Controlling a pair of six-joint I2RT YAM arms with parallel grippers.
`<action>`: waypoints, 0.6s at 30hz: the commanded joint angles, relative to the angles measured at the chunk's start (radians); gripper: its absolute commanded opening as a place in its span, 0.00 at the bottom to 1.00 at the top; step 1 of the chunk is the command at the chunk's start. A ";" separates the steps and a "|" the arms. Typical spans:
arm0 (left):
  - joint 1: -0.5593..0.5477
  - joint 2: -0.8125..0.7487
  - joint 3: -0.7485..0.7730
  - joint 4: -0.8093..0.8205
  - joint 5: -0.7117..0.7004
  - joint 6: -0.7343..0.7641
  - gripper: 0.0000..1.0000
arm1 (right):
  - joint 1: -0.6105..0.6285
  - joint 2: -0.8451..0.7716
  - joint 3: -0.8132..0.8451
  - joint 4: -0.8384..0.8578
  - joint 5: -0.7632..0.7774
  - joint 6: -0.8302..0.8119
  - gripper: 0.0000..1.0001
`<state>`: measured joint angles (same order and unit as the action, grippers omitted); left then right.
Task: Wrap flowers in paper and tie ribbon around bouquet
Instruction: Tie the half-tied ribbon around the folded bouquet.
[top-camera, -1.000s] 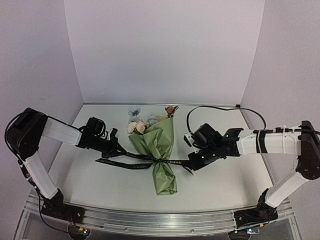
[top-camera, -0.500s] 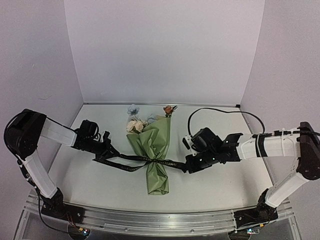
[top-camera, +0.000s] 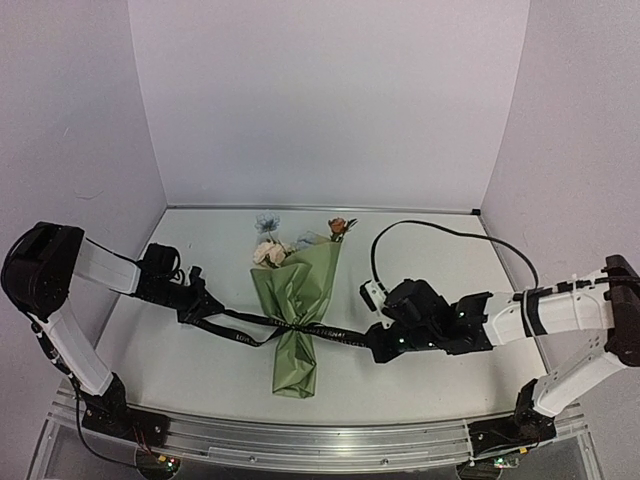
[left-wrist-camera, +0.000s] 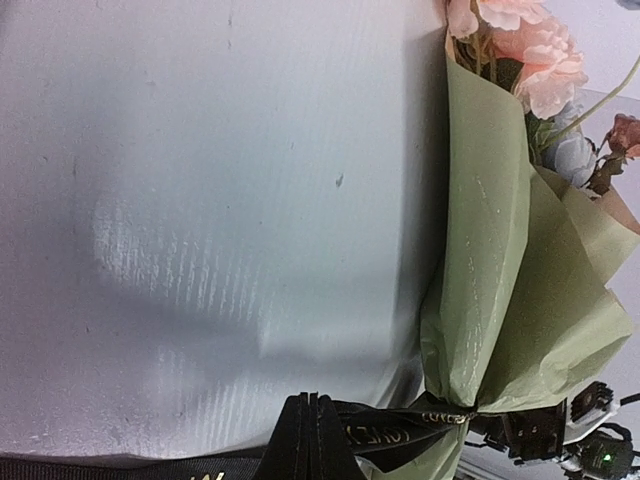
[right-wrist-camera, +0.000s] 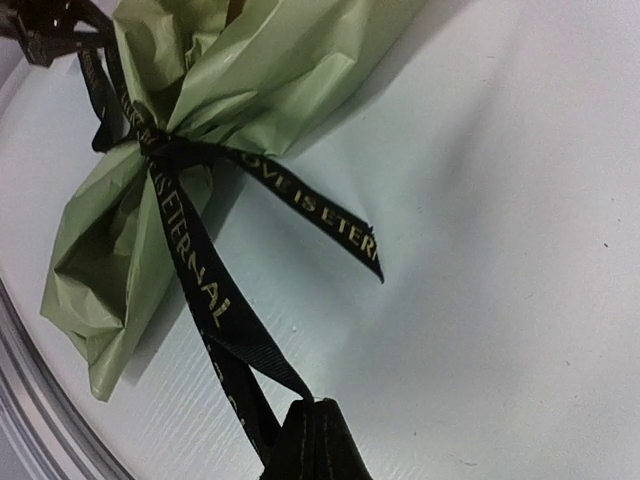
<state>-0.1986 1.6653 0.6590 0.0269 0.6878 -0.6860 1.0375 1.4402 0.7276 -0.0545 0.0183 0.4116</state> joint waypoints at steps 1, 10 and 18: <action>0.023 -0.024 0.022 0.019 0.005 0.026 0.00 | 0.052 0.085 0.079 -0.139 0.029 -0.108 0.00; -0.075 -0.022 0.061 -0.004 0.038 0.065 0.00 | 0.057 0.194 0.243 -0.298 -0.025 -0.231 0.30; -0.081 -0.007 0.072 0.003 0.044 0.066 0.00 | 0.033 0.215 0.348 -0.350 -0.064 -0.284 0.55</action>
<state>-0.2798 1.6653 0.6950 0.0253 0.7136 -0.6430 1.0926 1.6395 1.0084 -0.3616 -0.0248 0.1703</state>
